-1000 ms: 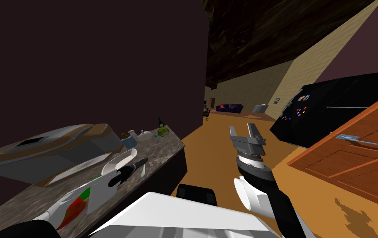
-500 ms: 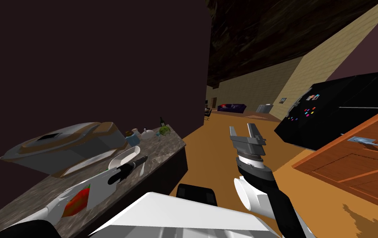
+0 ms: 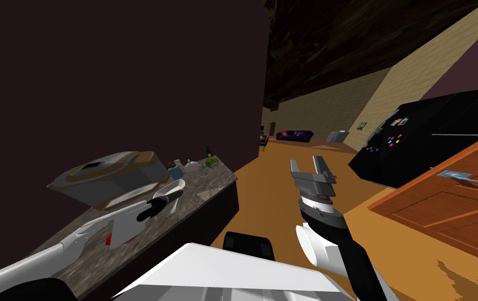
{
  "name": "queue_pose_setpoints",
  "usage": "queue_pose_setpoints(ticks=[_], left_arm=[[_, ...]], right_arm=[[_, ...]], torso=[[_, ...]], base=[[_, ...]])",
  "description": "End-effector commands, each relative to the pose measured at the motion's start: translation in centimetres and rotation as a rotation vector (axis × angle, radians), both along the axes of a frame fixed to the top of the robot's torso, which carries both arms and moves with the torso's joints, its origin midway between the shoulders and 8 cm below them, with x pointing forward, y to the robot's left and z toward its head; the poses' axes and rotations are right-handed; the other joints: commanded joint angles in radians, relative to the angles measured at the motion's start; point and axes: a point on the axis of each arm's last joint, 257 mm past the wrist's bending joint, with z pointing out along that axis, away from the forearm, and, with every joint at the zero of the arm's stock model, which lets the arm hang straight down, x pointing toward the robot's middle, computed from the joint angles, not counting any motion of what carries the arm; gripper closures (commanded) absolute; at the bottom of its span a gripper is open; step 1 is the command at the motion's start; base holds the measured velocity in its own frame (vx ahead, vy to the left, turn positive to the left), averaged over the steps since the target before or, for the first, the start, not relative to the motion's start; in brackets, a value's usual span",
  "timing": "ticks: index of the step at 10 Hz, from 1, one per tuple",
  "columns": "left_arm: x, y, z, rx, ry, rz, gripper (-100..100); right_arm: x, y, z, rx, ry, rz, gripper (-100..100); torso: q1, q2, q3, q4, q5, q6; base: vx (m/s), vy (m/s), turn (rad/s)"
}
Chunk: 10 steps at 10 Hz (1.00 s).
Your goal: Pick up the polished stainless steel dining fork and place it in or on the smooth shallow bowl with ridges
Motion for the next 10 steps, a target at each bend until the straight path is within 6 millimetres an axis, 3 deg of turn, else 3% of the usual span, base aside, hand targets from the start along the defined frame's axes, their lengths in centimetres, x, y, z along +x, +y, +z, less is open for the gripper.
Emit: queue_pose_setpoints(ticks=[1,6,10], left_arm=[[0.7,0.7,1.4,0.027,-0.009,0.001,100],[2.6,3.7,5.9,0.104,-0.031,0.024,100],[1.6,5.4,5.2,0.053,-0.018,0.083,100]], right_arm=[[0.0,0.0,0.0,0.000,0.000,0.000,0],[0.0,0.0,0.0,0.000,0.000,0.000,0],[0.0,0.0,0.0,0.000,0.000,0.000,0]], torso=[[0.000,0.000,0.000,0.000,0.000,0.000],[0.000,0.000,0.000,0.000,0.000,0.000],[0.007,-0.004,-0.002,-0.001,0.003,0.001]], base=[[-0.088,0.027,0.015],[-0.112,0.064,-0.017],[-0.078,0.133,-0.196]])
